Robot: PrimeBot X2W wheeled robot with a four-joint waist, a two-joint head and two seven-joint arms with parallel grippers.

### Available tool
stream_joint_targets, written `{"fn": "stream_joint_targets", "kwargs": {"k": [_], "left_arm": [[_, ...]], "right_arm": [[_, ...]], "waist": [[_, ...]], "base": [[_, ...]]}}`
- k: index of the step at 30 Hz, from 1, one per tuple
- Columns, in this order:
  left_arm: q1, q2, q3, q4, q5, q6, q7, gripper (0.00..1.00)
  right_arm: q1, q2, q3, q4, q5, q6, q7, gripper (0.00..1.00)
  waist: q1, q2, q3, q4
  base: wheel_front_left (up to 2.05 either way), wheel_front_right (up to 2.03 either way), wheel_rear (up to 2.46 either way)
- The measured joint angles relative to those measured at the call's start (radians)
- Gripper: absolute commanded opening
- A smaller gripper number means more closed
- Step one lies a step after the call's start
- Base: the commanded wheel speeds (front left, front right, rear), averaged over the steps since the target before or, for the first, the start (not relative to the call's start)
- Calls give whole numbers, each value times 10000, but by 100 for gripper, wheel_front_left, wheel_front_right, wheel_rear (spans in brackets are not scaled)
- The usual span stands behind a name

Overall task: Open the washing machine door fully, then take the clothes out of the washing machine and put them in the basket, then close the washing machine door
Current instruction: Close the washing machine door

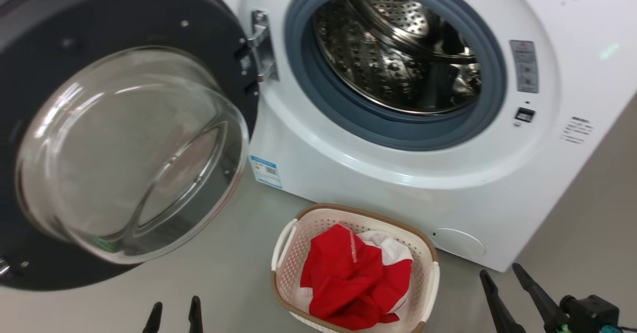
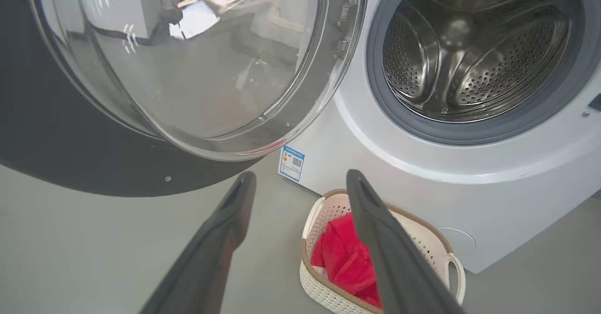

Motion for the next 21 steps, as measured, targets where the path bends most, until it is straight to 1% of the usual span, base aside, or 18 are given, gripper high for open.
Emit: {"fn": "stream_joint_targets", "kwargs": {"k": [6,10,15,16,17,18,19,20,21], "left_arm": [[229,0,2,-435,-360,430,0,100],[303,0,6,-581,-407,512,0,100],[357,0,27,-671,-439,516,0,100],[357,0,38,-711,-495,516,0,88],[357,0,54,-759,-556,512,0,88],[355,0,82,-817,-639,500,0,44],[347,-2,125,-869,-696,491,0,3],[327,-2,184,-930,-769,453,0,0],[290,-2,278,-1022,-909,355,0,0]], "right_arm": [[-630,-207,464,190,94,0,0,100],[-696,-251,554,288,121,0,0,100],[-696,-267,642,334,171,0,0,100],[-696,-265,642,336,171,0,0,100],[-696,-263,642,334,171,0,0,100],[-696,-259,640,336,171,0,0,100],[-696,-244,629,336,171,0,0,100],[-695,-221,610,334,171,0,0,100],[-694,-192,583,332,171,0,0,100]], "waist": [[-1,0,84,461],[0,0,114,511],[0,0,76,496],[0,0,71,490],[0,0,69,484],[0,0,67,478],[0,0,65,471],[0,0,62,464],[0,0,60,456]], "base": [[0,0,0],[0,0,0],[0,0,0],[0,0,0],[0,0,0],[0,0,0],[0,0,0],[0,0,0],[0,0,0]]}}
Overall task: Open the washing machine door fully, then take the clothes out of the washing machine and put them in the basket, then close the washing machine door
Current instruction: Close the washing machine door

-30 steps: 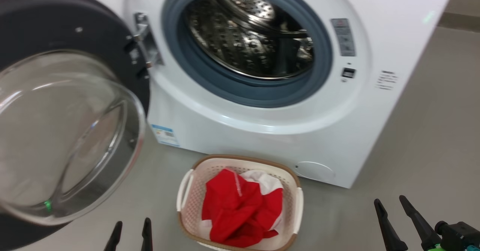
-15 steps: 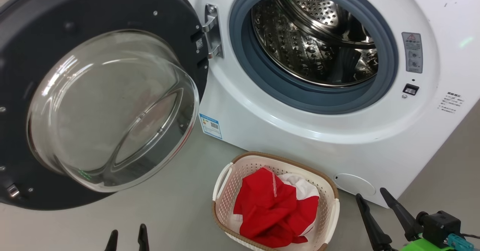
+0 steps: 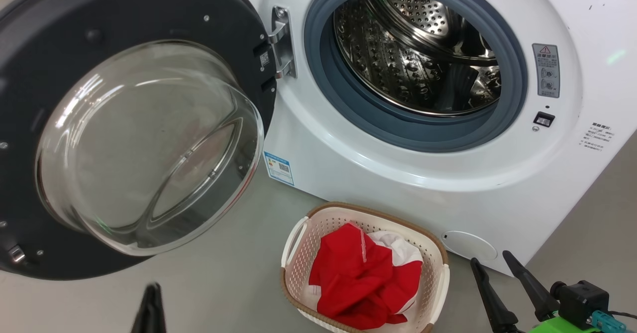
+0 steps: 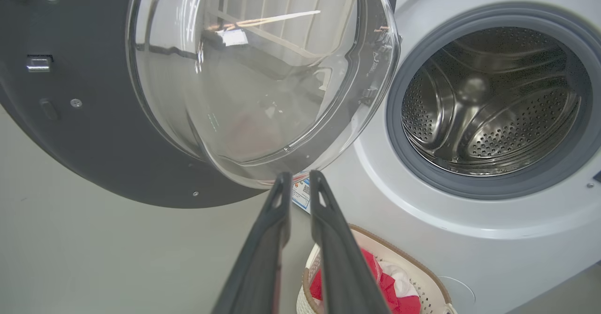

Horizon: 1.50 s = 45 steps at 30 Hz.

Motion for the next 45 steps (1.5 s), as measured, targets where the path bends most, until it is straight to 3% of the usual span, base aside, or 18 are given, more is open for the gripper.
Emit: {"fn": "stream_joint_targets", "kwargs": {"k": [5,13,18,24,28,34,37,45], "left_arm": [[-839,-17,706,-838,-140,-449,0,0],[-3324,88,2930,-2297,464,-1394,-82,0],[-5438,1254,4485,-1574,-600,-1687,-88,0],[-7588,2754,5202,324,-1900,-1791,366,0],[-8817,3505,5450,3166,-3290,-1789,2512,0],[-9682,4282,5078,5494,-4197,-1636,5682,0],[-9709,4546,4571,6151,-4255,-1586,7219,0],[-9831,4964,4086,6734,-4472,-1246,9127,0]], "right_arm": [[15,159,-117,-33,-2,0,0,100],[64,384,-318,-88,-8,0,0,100],[229,451,-483,-171,-23,0,0,100],[305,477,-694,-293,-86,0,0,100],[343,518,-704,-316,-96,0,0,100],[360,573,-660,-324,-96,0,0,100],[360,554,-591,-324,-96,0,0,100],[362,414,-416,-332,-96,0,0,100]], "waist": [[0,-1,28,-29],[0,0,90,-59],[0,0,155,-64],[0,0,253,-48],[0,0,320,-38],[0,0,393,3],[0,0,441,9],[0,-1,502,-101]], "base": [[0,0,0],[0,0,0],[0,0,0],[0,0,0],[0,0,0],[0,0,0],[0,0,0],[0,0,0]]}}
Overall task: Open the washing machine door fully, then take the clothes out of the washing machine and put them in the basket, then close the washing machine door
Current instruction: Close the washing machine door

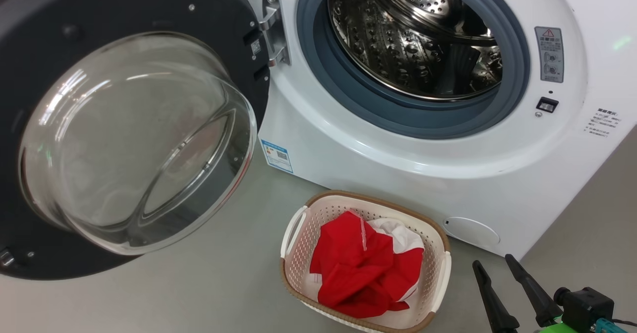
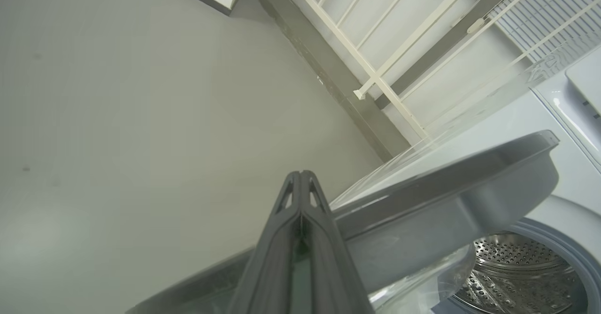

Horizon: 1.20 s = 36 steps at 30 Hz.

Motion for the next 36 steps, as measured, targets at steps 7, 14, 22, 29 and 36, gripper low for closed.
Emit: {"fn": "stream_joint_targets", "kwargs": {"k": [7,14,22,29,36], "left_arm": [[21,119,-123,-151,-12,201,616,0],[332,311,-71,-700,-330,48,1396,0],[1064,291,-88,-1933,-1032,-291,2474,0],[1551,157,-75,-2834,-1551,-385,2961,0],[2006,142,-17,-3578,-2107,-470,3503,0]], "right_arm": [[0,-46,4,-6,0,0,0,100],[0,-48,-52,-8,0,0,0,100],[6,42,-128,-8,0,0,0,100],[26,75,-134,-6,0,0,0,100],[27,82,-150,-6,0,0,0,100]], "waist": [[0,0,127,-184],[0,0,141,-254],[0,0,-10,-103],[0,0,-98,-24],[0,0,-119,-85]], "base": [[0,0,0],[0,0,0],[0,0,0],[0,0,0],[0,0,0]]}}
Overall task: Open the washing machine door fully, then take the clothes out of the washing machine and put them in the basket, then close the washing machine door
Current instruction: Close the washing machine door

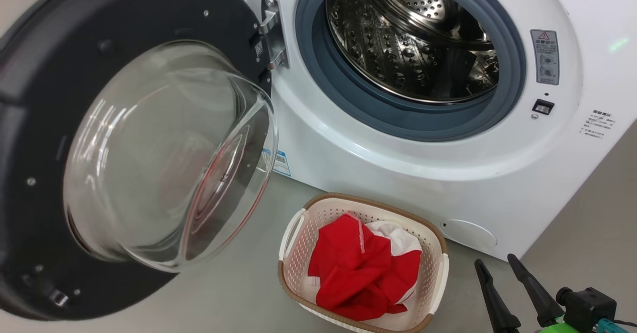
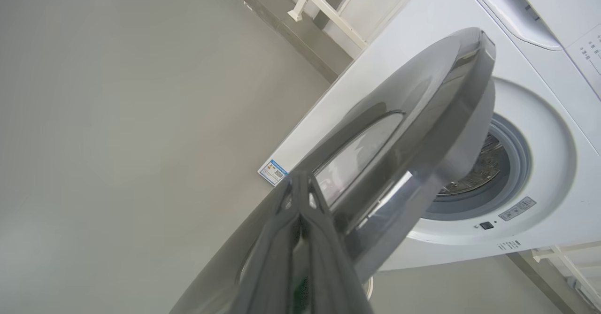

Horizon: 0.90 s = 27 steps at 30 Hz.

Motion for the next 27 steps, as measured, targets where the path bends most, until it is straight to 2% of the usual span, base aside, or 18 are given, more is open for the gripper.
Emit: {"fn": "stream_joint_targets", "kwargs": {"k": [11,18,27], "left_arm": [[513,-205,-387,-1060,-861,-90,848,0],[703,-357,-1126,-2625,-1636,-90,1298,0],[1075,-629,-2174,-4284,-2121,-92,978,0]], "right_arm": [[2,115,-84,2,0,0,0,100],[2,134,-115,4,0,0,0,100],[2,153,-115,4,0,0,0,100]], "waist": [[0,0,-43,-172],[0,0,-66,-269],[0,0,-73,-442]], "base": [[0,0,0],[0,0,0],[0,0,0]]}}
